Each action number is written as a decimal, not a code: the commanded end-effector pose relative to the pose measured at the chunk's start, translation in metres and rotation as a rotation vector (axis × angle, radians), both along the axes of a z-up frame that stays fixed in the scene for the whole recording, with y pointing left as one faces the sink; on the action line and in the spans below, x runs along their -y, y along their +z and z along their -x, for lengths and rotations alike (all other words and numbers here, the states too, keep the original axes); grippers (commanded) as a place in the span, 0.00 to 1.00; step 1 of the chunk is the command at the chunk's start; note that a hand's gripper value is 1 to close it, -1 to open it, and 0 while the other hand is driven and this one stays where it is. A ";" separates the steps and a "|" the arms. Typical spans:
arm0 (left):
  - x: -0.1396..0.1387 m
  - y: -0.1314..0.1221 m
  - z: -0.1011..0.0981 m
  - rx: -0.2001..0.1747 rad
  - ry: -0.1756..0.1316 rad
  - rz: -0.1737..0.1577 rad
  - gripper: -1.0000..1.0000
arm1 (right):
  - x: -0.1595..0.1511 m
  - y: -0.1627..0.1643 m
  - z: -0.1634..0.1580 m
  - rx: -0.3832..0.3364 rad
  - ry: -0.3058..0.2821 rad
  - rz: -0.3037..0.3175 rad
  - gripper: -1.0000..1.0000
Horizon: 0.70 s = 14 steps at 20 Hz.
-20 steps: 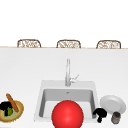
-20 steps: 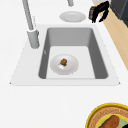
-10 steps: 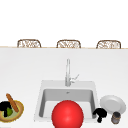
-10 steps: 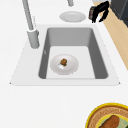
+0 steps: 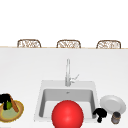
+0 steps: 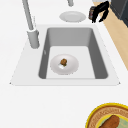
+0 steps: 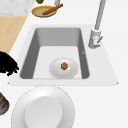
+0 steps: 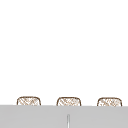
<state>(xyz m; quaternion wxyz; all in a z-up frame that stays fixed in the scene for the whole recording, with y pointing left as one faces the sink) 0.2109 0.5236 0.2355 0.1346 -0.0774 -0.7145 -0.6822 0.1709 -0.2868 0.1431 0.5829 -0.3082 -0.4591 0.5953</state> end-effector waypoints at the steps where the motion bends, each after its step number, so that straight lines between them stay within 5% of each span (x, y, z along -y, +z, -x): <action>1: 0.020 0.027 -0.005 -0.003 0.002 0.000 1.00 | 0.000 0.000 0.000 0.000 0.000 0.000 0.50; 14: 0.102 0.074 -0.017 0.001 0.017 -0.001 1.00 | 0.000 0.000 0.000 0.000 0.000 0.000 0.50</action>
